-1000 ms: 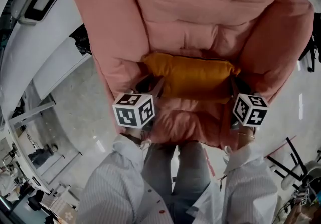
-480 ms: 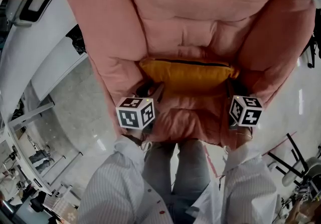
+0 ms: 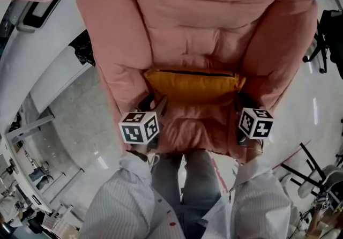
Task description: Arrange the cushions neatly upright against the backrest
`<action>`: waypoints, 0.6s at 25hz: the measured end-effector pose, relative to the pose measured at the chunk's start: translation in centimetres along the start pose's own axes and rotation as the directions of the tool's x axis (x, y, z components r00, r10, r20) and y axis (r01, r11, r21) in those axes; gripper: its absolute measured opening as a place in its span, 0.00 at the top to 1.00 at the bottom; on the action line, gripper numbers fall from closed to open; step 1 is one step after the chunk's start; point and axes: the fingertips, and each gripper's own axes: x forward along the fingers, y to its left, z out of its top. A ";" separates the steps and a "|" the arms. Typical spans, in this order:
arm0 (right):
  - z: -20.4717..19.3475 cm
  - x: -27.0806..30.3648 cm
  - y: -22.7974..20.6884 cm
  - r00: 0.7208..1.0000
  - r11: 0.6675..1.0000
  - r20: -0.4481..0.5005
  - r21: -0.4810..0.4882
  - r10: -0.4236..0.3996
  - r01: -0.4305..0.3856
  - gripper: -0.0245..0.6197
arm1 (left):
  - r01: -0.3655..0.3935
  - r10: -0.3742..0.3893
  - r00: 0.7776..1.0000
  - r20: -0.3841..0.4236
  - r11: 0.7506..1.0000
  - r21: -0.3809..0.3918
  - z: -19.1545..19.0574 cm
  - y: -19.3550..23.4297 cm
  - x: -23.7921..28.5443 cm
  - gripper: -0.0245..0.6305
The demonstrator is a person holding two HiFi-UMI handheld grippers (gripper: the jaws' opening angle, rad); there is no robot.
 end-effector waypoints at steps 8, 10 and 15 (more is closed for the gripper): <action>3.2 -6.5 4.1 0.995 0.997 0.061 0.025 0.076 -0.078 0.90 | 0.068 -0.069 0.997 0.046 0.997 0.030 3.9 -5.2 -4.9 0.66; 4.8 -8.4 5.0 0.991 0.996 0.099 0.015 0.089 -0.091 0.90 | 0.085 -0.089 0.993 0.078 0.995 0.051 5.7 -6.9 -6.1 0.66; 8.7 -13.9 6.5 0.973 0.993 0.199 0.009 0.113 -0.117 0.90 | 0.115 -0.122 0.981 0.152 0.992 0.052 8.9 -10.4 -9.5 0.66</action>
